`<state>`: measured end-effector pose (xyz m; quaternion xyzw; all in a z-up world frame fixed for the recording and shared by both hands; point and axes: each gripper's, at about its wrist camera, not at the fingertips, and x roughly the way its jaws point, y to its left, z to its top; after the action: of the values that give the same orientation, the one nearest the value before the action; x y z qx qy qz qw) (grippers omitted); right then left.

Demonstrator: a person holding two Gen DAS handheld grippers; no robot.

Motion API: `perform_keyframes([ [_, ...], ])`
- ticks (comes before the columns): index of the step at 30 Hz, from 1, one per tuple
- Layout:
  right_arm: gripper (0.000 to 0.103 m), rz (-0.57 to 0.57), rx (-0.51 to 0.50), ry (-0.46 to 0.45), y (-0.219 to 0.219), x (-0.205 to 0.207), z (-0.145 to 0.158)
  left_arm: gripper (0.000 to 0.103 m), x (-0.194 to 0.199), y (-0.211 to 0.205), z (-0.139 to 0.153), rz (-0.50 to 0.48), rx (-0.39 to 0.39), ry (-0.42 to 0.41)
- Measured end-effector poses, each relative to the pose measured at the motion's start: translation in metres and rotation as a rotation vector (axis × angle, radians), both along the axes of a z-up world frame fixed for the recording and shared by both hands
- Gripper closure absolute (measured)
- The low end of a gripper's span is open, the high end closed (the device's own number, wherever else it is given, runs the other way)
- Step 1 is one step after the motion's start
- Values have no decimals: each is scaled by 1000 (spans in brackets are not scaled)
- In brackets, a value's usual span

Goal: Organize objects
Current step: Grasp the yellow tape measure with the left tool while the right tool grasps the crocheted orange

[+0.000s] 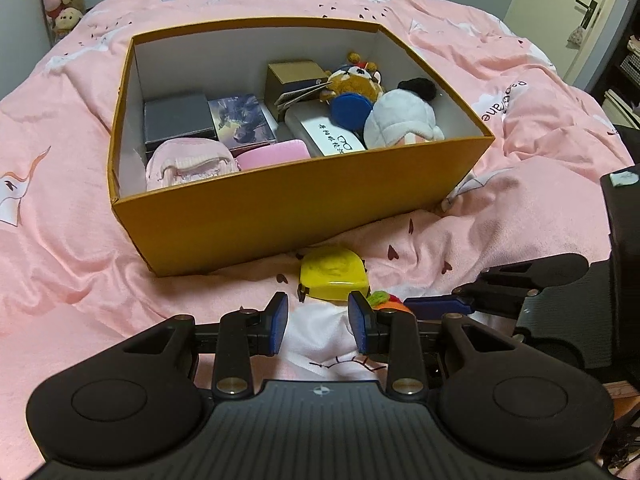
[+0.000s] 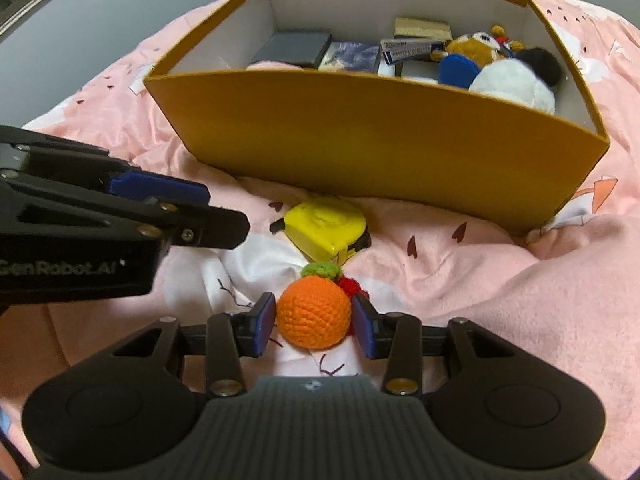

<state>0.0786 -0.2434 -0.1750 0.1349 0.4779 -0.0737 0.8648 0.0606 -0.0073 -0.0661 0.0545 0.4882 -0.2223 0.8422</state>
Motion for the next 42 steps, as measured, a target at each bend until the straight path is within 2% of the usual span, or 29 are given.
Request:
perform_keyframes([
  [6, 59, -9, 15, 4, -4, -3, 1, 61, 3, -4, -1, -10, -1, 2],
  [8, 59, -9, 18, -6, -9, -6, 11, 50, 6, -7, 0, -12, -4, -5],
  [12, 59, -33, -67, -50, -22, -12, 31, 43, 20, -15, -5, -18, -19, 10],
  [15, 59, -57, -142, -50, -31, -15, 30, 39, 31, -23, -13, -26, -10, 29],
  [22, 59, -97, -86, -53, -58, -17, 15, 31, 48, -37, -40, -29, 40, 87],
  [26, 59, -96, -65, -61, -62, -14, 9, 31, 50, -41, -55, -29, 50, 127],
  [34, 59, -103, -35, -52, -67, -8, -1, 32, 51, -47, -66, -29, 78, 144],
  [37, 59, -101, -34, -50, -68, 0, -4, 40, 50, -50, -68, -32, 88, 145],
  [42, 59, -101, -36, -52, -67, 1, -4, 41, 46, -51, -67, -27, 82, 135],
])
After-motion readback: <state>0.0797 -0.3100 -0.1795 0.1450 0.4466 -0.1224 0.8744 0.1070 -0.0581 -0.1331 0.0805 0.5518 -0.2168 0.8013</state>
